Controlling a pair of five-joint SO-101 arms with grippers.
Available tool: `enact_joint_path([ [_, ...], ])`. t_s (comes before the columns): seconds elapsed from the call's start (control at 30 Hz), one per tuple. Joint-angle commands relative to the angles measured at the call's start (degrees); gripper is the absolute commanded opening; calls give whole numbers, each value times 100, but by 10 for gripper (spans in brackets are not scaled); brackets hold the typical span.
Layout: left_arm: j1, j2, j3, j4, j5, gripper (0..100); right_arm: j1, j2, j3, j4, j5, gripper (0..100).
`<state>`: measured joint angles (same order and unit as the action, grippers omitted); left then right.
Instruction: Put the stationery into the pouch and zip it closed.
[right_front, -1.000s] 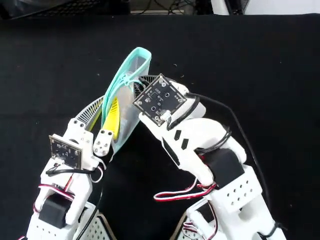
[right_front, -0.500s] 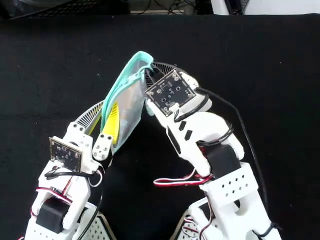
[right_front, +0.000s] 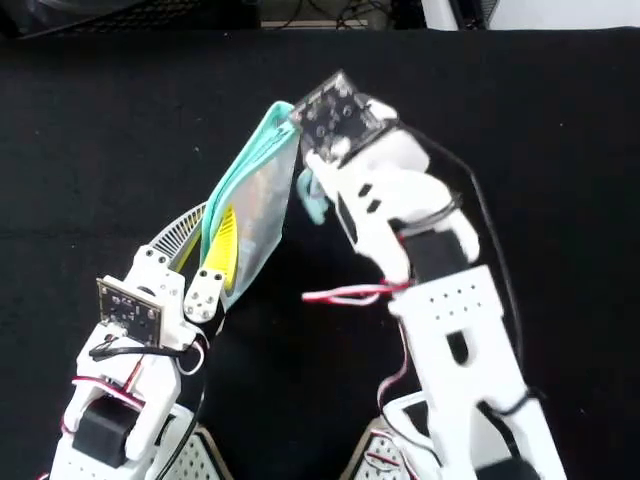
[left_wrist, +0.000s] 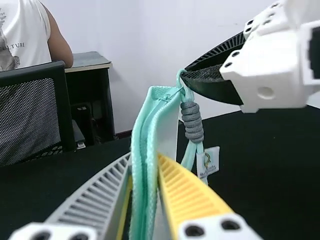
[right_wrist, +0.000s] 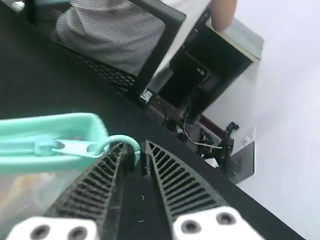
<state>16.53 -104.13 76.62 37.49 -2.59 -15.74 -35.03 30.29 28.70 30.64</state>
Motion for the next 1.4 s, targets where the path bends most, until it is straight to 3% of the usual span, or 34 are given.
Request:
enact_joint_path([
  [0.0, -57, -18, 13, 79, 70, 30, 527, 409, -699, -141, 26, 12],
  [0.53, -57, -18, 180, 70, 62, 30, 624, 822, -1103, 79, 18, 15],
  [0.6, -57, -18, 189, 70, 62, 30, 413, 585, -1103, 360, -176, 23],
  [0.8, -57, -18, 189, 70, 62, 30, -369, -356, -1112, 1565, -1073, 201],
  [1.03, -66, -18, 198, 70, 62, 30, -1310, -1446, -1086, 2321, -1099, 191],
  [1.23, -523, -18, 180, 53, 62, 30, -1292, -2149, -1024, 3086, -1108, 191],
  [1.37, -1209, -18, -13, 62, 9, 30, -580, -2431, -57, 3174, -1108, 191],
])
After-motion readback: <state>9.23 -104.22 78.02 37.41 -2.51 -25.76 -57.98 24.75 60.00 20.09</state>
